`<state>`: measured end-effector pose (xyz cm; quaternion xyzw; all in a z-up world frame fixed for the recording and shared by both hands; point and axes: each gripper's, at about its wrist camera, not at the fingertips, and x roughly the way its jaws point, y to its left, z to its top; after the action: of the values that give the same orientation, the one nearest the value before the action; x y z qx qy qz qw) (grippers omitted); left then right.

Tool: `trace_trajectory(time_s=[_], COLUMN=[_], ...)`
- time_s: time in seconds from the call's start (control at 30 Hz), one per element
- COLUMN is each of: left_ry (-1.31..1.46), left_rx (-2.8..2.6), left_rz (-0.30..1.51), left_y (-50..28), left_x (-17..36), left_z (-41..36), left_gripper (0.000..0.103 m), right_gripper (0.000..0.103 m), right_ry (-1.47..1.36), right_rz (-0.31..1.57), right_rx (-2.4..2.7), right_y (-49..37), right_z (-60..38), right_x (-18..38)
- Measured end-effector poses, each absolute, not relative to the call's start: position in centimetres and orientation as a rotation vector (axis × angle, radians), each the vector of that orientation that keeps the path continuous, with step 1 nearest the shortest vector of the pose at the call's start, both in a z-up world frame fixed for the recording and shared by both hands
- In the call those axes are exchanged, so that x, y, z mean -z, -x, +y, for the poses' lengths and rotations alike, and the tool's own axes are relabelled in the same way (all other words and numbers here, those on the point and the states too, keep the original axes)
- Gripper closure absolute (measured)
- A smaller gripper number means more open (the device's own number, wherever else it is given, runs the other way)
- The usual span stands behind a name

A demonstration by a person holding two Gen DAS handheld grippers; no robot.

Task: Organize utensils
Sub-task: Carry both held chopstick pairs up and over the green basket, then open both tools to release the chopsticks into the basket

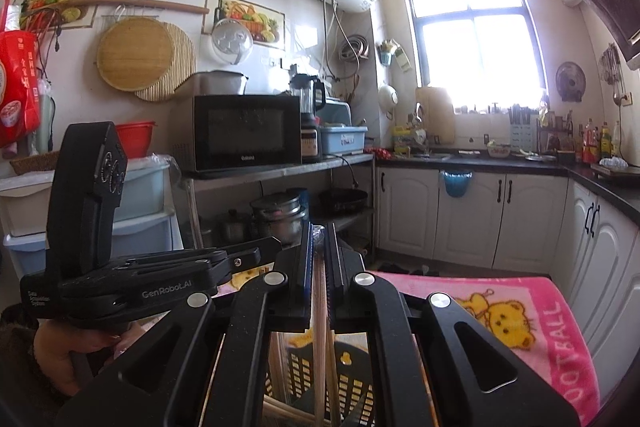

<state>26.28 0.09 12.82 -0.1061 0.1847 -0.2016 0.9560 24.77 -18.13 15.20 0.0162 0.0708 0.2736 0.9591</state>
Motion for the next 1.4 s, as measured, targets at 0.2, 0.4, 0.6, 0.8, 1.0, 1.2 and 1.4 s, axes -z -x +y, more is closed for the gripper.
trace_trajectory(time_s=[0.2,0.4,0.6,0.8,1.0,1.2,1.4], left_ry=[0.225,0.226,0.222,0.234,0.25,0.26,0.266], left_rx=[0.411,0.406,0.394,0.382,0.362,0.342,0.327], left_rz=[0.397,0.42,0.439,0.441,0.445,0.444,0.446], left_y=[-26.2,-26.0,-25.5,-24.5,-23.6,-22.8,-21.9], left_x=[-11.5,-10.7,-10.3,-10.0,-9.9,-9.8,-9.5], left_z=[0.2,0.4,0.5,1.1,1.9,3.0,3.5], left_gripper=[0.101,0.101,0.101,0.093,0.077,0.058,0.038], right_gripper=[0.097,0.097,0.093,0.084,0.077,0.071,0.066], right_ry=[-0.045,-0.052,-0.068,-0.077,-0.074,-0.067,-0.055], right_rz=[0.186,0.226,0.26,0.286,0.304,0.32,0.324], right_rx=[-0.536,-0.52,-0.508,-0.501,-0.49,-0.489,-0.489], right_y=[-25.2,-25.2,-25.0,-24.2,-23.2,-22.2,-21.2], right_z=[-18.3,-18.6,-19.2,-19.9,-20.5,-20.8,-20.9], right_x=[-13.9,-12.9,-12.3,-12.0,-11.6,-11.3,-11.1])
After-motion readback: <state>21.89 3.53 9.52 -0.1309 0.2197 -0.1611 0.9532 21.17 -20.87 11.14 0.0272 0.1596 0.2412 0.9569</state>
